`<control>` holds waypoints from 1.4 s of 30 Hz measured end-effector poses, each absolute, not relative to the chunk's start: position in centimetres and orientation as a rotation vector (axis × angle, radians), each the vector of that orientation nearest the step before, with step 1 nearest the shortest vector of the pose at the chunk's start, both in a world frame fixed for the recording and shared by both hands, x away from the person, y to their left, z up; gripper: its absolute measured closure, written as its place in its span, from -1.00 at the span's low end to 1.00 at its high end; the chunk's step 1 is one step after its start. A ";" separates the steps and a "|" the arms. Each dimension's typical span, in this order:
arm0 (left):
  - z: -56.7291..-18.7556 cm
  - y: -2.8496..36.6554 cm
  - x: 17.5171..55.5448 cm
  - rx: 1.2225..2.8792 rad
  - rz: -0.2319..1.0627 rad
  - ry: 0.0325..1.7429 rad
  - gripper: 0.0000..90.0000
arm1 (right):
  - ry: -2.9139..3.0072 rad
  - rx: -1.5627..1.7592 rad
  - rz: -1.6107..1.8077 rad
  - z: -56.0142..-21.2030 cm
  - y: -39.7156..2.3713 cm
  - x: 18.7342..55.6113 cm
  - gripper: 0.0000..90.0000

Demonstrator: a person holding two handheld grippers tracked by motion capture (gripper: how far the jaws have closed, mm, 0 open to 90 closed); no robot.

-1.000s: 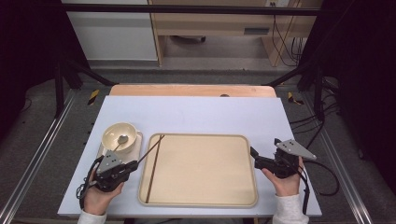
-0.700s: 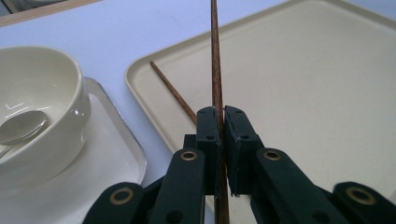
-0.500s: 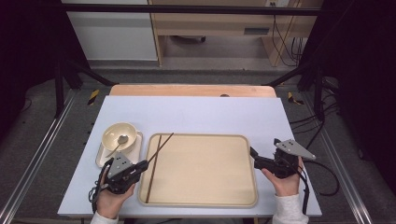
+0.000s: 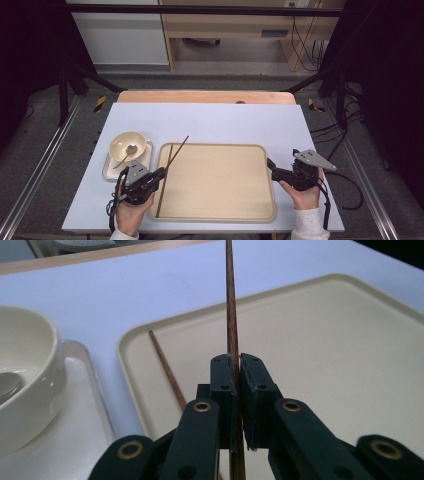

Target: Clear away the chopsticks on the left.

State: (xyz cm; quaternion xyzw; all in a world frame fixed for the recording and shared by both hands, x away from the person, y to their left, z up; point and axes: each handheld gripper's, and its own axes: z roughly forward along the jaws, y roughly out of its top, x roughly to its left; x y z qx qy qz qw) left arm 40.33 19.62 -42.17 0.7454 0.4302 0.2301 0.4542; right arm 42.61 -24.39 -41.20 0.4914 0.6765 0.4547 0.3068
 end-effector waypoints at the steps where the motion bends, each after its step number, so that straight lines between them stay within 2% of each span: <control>1: -42.1 19.4 40.4 1.837 0.574 1.067 0.89 | 1.789 1.301 1.208 -41.2 -24.4 42.6 -0.85; 18: -42.3 18.1 40.7 1.703 0.668 1.200 0.89 | 1.792 1.298 1.210 -41.1 -24.4 42.6 -0.85; 42: -45.9 16.1 39.6 1.597 0.648 1.326 0.89 | 1.803 1.299 1.203 -41.4 -24.2 42.8 -0.85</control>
